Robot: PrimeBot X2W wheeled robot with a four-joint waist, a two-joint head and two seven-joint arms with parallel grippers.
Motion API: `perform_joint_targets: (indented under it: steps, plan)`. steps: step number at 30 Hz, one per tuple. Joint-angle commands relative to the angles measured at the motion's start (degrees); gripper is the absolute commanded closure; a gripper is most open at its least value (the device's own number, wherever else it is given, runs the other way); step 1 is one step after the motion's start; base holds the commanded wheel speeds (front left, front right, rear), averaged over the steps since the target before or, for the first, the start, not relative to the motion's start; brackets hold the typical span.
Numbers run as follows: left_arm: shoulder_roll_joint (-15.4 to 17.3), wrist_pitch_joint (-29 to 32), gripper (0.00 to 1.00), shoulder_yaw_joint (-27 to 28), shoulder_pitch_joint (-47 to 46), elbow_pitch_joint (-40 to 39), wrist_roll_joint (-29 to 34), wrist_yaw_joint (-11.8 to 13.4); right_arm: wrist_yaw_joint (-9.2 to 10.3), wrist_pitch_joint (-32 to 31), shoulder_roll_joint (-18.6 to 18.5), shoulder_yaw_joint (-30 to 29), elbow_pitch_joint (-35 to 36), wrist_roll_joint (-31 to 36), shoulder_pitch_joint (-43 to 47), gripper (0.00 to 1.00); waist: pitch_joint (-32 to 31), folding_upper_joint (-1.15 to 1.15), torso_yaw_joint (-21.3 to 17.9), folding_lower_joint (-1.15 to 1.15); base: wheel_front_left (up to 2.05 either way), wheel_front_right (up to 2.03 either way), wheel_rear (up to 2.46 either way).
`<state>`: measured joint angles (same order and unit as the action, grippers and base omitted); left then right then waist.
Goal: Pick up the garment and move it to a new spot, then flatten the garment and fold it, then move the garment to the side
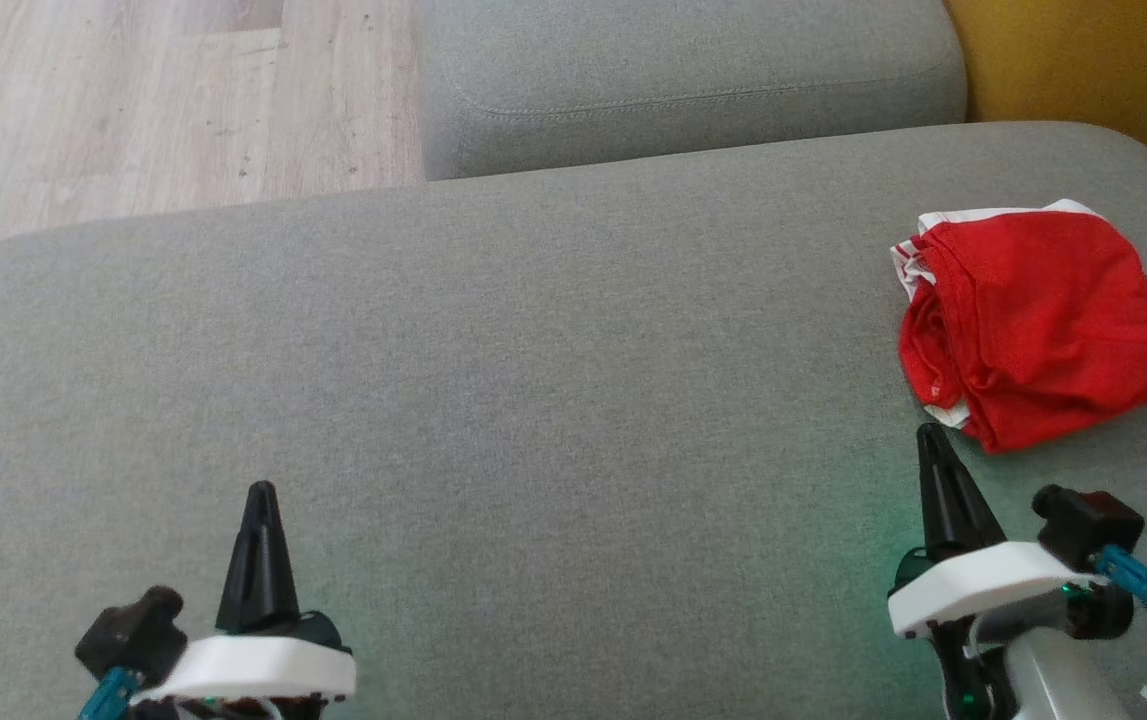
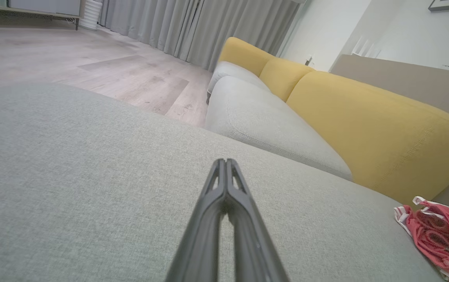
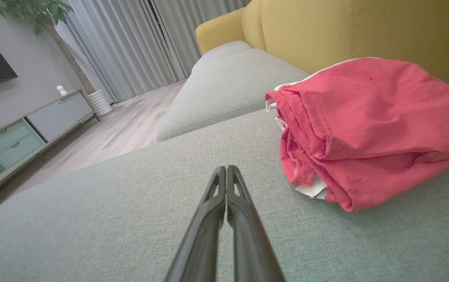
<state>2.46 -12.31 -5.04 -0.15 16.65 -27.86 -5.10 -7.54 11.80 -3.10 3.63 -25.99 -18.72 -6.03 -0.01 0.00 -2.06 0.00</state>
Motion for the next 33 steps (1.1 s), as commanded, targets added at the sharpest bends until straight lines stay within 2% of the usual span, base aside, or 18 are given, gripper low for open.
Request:
perform_joint_targets:
  steps: [1,33]
  plan:
    - [0.07,0.37,1.0,1.21,-2.81,-1.88,-1.53,-0.27,0.01,-0.38,0.01,-0.32,2.34,-1.89,-2.59,1.0,0.0,0.0,0.03,0.0,0.0,0.0,0.0]
    - [0.18,5.76,1.0,4.23,-3.74,-2.11,-19.96,-0.89,0.02,-5.63,0.07,-3.2,5.19,-22.89,-1.86,1.0,0.06,0.0,0.62,0.0,0.0,0.0,0.0]
